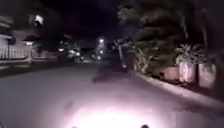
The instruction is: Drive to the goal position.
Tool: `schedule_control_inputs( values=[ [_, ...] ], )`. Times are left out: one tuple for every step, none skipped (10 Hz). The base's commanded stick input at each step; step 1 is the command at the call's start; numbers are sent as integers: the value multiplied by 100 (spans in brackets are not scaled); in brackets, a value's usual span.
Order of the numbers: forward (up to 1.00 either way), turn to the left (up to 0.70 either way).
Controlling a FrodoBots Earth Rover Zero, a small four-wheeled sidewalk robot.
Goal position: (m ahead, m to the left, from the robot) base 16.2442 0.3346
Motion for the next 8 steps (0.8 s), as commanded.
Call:
schedule_control_inputs(
  values=[
    [70,0],
    [70,0],
    [70,0],
    [70,0],
    [70,0],
    [70,2],
    [70,20],
    [70,35]
  ],
)
